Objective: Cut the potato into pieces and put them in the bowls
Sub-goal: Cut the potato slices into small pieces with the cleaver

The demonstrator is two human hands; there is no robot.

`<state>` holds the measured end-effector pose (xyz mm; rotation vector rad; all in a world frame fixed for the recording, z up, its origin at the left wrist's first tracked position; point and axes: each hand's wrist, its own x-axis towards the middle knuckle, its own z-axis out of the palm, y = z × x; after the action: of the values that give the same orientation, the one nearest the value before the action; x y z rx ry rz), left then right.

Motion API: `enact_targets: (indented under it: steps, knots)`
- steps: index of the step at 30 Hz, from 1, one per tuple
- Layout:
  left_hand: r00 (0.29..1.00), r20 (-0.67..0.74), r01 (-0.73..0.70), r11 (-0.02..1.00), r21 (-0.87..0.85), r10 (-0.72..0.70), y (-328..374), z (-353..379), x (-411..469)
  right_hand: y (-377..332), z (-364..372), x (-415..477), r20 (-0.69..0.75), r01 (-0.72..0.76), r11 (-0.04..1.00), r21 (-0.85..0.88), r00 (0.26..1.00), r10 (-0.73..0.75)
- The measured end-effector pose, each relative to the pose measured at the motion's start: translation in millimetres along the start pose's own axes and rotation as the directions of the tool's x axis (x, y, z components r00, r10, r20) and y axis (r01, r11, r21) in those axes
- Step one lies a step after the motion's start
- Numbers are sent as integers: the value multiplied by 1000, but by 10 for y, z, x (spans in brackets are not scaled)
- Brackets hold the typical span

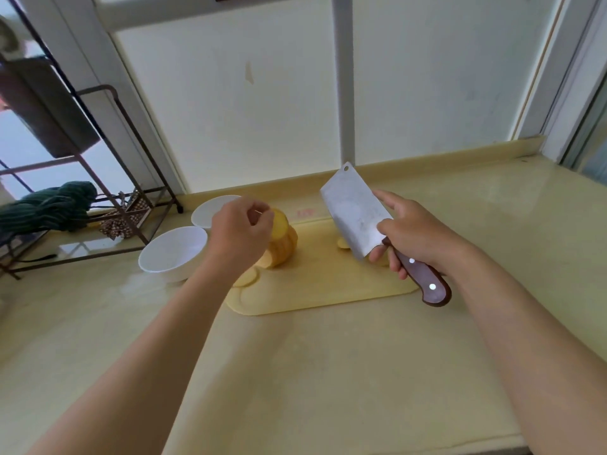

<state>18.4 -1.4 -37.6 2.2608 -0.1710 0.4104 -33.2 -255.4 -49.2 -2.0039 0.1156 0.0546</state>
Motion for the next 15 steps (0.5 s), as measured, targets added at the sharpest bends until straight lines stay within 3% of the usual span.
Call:
enact_targets:
  steps: [7, 15]
  knots:
    - [978, -32, 201, 971, -133, -207, -341, -167, -164, -18, 73, -53, -1, 12, 1000, 2, 1000, -12]
    - [988, -58, 143, 990, -2, -143, -546, -125, -340, 0, 98, -79, 1, -1, 1000, -9, 1000, 1]
